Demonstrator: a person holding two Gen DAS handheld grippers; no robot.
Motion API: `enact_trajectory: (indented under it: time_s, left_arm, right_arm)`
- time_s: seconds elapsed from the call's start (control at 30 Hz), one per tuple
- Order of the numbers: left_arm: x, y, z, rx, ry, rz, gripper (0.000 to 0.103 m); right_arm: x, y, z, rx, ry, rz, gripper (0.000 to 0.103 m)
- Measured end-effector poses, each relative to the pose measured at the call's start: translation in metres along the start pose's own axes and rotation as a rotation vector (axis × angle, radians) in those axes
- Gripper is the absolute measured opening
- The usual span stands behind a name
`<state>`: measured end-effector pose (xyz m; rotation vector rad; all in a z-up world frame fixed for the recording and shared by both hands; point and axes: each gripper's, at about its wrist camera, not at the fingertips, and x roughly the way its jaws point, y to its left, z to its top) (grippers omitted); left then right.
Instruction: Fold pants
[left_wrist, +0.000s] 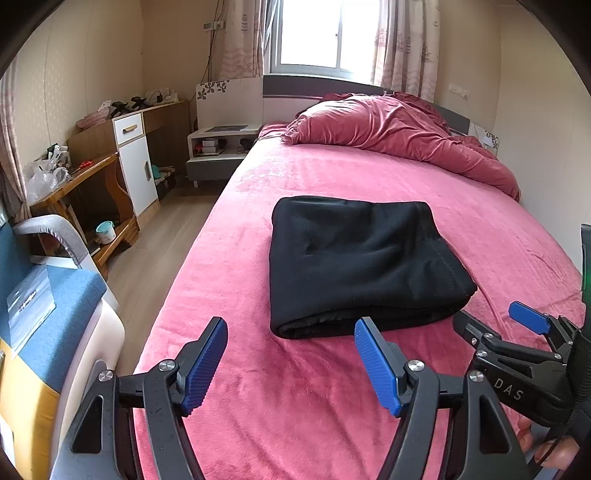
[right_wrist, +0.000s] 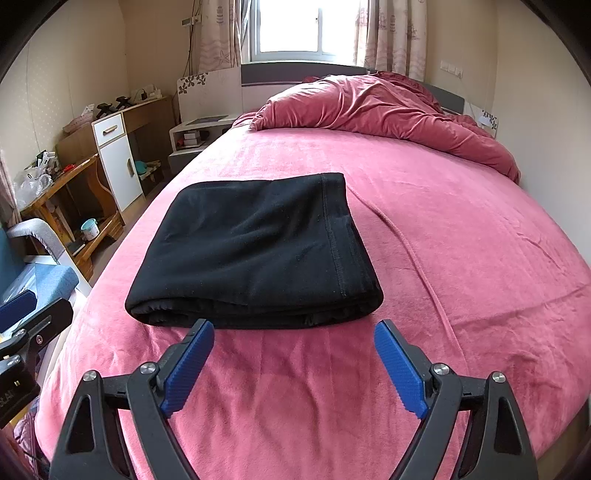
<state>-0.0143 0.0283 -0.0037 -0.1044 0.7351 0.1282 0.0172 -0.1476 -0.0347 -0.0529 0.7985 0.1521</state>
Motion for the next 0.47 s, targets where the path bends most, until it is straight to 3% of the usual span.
enact_trajectory:
  time_s: [0.47]
  left_arm:
    - [0.0027, 0.0006, -0.0017, -0.005, -0.001, -0.032, 0.069]
  right_arm:
    - [0.0063, -0.007, -0.0066, 0.014, 0.027, -0.005, 0.09]
